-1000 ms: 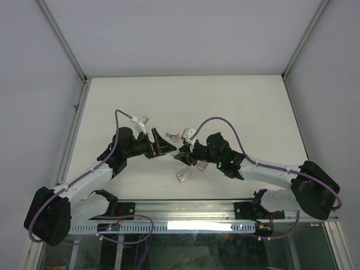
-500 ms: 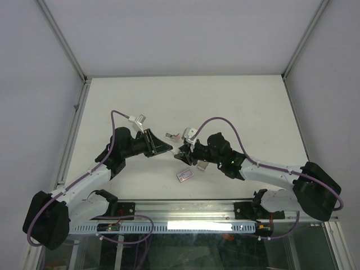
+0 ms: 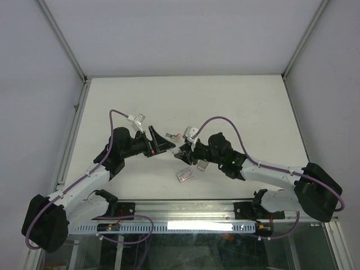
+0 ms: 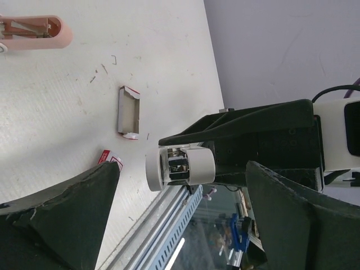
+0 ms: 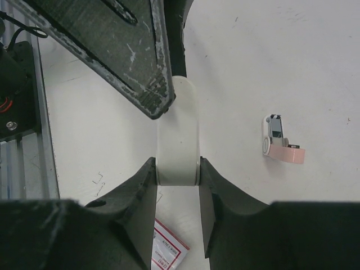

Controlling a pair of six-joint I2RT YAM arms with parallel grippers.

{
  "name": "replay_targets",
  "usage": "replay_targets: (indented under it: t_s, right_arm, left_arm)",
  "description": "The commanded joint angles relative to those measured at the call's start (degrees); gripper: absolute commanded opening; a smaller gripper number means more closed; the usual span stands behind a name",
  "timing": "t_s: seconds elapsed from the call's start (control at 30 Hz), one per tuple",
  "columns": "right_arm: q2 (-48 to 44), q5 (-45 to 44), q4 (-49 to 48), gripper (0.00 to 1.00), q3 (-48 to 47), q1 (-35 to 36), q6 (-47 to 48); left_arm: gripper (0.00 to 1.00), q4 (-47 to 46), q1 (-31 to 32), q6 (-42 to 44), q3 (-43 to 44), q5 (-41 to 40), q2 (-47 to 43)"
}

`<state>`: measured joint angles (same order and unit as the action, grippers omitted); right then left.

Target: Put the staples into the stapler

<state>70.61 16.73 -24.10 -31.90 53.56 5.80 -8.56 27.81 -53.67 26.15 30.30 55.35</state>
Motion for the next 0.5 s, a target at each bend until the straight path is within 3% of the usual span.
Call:
replay_targets:
  t_s: [0.0, 0.2, 0.33, 0.47]
  right_arm:
    - [-3.16, -2.42, -2.65, 0.0, -0.34, 0.32, -1.56]
    - [-4.67, -13.51, 6.33, 0.0, -2.06, -1.39, -3.79]
    - [-2.4, -19.62, 15.04, 0.0, -5.38, -8.86, -6.75]
    - [4.01, -25.04, 16.1, 0.0, -9.21, -16.62, -7.58]
  left_arm:
    - [0.99, 2.08, 0.26, 3.72, 3.87, -2.77, -2.45]
    - [0.99, 12.16, -2.16, 12.19, 9.81, -9.21, -7.05]
    - [0.99, 21.96, -6.96, 19.8, 16.38, -12.23, -7.12]
    - [0.99, 27.35, -11.66, 26.47, 21.66, -13.41, -5.08]
